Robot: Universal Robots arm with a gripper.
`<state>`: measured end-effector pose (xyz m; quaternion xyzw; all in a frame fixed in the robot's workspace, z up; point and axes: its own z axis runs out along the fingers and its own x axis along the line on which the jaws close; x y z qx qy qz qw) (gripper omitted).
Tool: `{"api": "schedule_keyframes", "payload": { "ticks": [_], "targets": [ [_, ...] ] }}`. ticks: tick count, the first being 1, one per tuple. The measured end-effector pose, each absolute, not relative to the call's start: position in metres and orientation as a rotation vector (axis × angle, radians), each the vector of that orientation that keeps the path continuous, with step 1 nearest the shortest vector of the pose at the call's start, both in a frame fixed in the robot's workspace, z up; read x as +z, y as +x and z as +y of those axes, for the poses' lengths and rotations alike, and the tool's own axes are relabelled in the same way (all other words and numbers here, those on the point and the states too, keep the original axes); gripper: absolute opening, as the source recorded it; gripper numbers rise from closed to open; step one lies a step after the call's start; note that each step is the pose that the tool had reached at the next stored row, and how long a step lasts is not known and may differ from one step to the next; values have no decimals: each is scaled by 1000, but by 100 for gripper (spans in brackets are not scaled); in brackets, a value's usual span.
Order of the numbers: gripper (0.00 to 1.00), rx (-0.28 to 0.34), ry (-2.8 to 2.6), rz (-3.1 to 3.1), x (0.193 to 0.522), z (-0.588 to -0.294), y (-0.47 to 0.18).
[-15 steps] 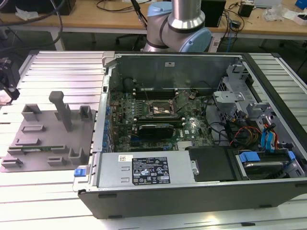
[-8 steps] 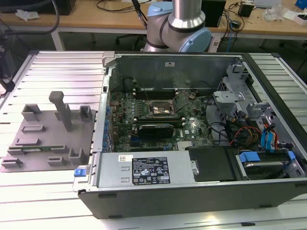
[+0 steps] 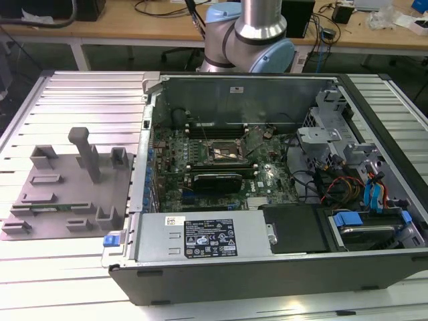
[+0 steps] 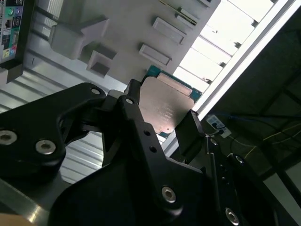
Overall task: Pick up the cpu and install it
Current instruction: 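Pick up the cpu and move it towards the insertion slot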
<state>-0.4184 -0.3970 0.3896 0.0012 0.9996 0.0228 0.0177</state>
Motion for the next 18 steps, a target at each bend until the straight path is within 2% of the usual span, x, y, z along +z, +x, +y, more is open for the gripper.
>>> {"api": "schedule_keyframes", "payload": {
  "ticks": [5, 18],
  "targets": [
    [55, 71, 4, 3105, 409, -396, -418],
    [55, 71, 4, 3106, 410, -396, -408]
  ]
}}
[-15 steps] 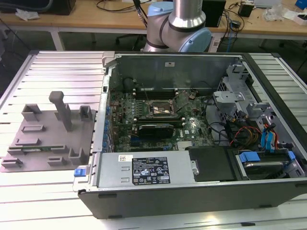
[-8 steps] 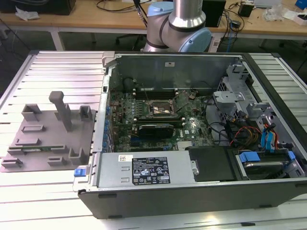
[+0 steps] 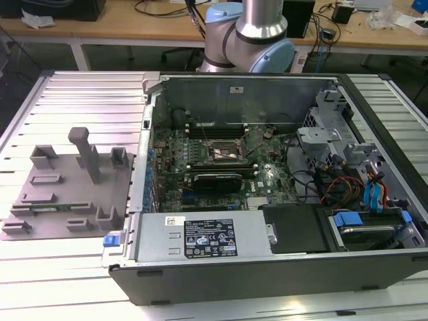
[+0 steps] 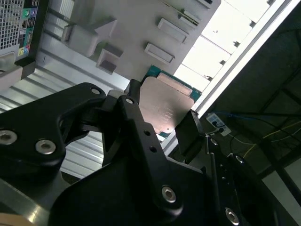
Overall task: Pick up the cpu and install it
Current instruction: 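Pick up the cpu and move it towards the insertion slot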
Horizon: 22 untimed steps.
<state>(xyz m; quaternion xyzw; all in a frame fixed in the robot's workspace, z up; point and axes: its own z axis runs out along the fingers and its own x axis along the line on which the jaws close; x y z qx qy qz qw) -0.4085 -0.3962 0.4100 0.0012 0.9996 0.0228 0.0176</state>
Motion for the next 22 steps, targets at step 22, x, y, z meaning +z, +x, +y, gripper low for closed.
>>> {"api": "schedule_keyframes", "payload": {
  "ticks": [22],
  "targets": [
    [55, 71, 4, 3105, 410, -396, -360]
  ]
}}
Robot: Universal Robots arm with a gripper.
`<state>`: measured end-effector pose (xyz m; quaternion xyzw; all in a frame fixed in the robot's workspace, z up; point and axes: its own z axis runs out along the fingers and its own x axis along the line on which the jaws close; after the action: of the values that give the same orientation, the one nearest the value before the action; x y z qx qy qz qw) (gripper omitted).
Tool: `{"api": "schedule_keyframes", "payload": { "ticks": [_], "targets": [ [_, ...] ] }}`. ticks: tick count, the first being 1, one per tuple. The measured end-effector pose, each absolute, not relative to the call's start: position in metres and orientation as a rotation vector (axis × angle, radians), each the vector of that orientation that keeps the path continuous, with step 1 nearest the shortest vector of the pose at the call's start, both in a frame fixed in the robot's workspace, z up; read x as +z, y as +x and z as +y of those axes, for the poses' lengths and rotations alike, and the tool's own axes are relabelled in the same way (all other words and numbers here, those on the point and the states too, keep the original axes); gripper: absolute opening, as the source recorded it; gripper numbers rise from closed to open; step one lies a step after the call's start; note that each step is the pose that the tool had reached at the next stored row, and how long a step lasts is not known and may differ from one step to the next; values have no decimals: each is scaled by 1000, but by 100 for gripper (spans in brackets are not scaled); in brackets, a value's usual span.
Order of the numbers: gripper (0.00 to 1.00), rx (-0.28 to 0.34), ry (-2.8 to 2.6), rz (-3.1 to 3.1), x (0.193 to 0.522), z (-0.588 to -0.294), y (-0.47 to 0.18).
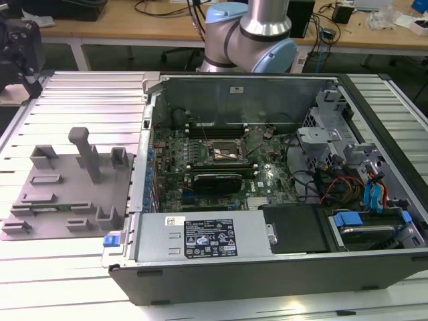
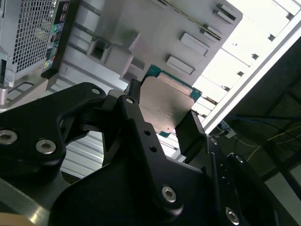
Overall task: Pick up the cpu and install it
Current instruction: 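Pick up the cpu and move it towards the insertion slot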
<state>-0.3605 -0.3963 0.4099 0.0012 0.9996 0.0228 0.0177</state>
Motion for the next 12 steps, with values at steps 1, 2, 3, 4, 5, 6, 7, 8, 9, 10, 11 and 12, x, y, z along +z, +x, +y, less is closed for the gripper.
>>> {"api": "schedule_keyframes", "payload": {
  "ticks": [1, 2, 3, 4, 5, 6, 7, 8, 9, 10, 11, 12],
  "targets": [
    [55, 71, 4, 3105, 410, -396, -358],
    [55, 71, 4, 3106, 410, -396, -356],
    [55, 71, 4, 3106, 410, -396, -353],
    [55, 71, 4, 3106, 410, -396, -351],
    [55, 71, 4, 3105, 410, -396, -348],
    [55, 71, 4, 3105, 410, -396, -346],
    [55, 71, 4, 3105, 410, -396, -344],
    [55, 71, 4, 3105, 410, -396, -340],
    [55, 71, 4, 3106, 410, -396, -339],
    [55, 71, 4, 3106, 410, -396, -337],
    [55, 71, 4, 3105, 410, -396, -335],
    [55, 71, 4, 3106, 410, -396, -332]
  ]
}}
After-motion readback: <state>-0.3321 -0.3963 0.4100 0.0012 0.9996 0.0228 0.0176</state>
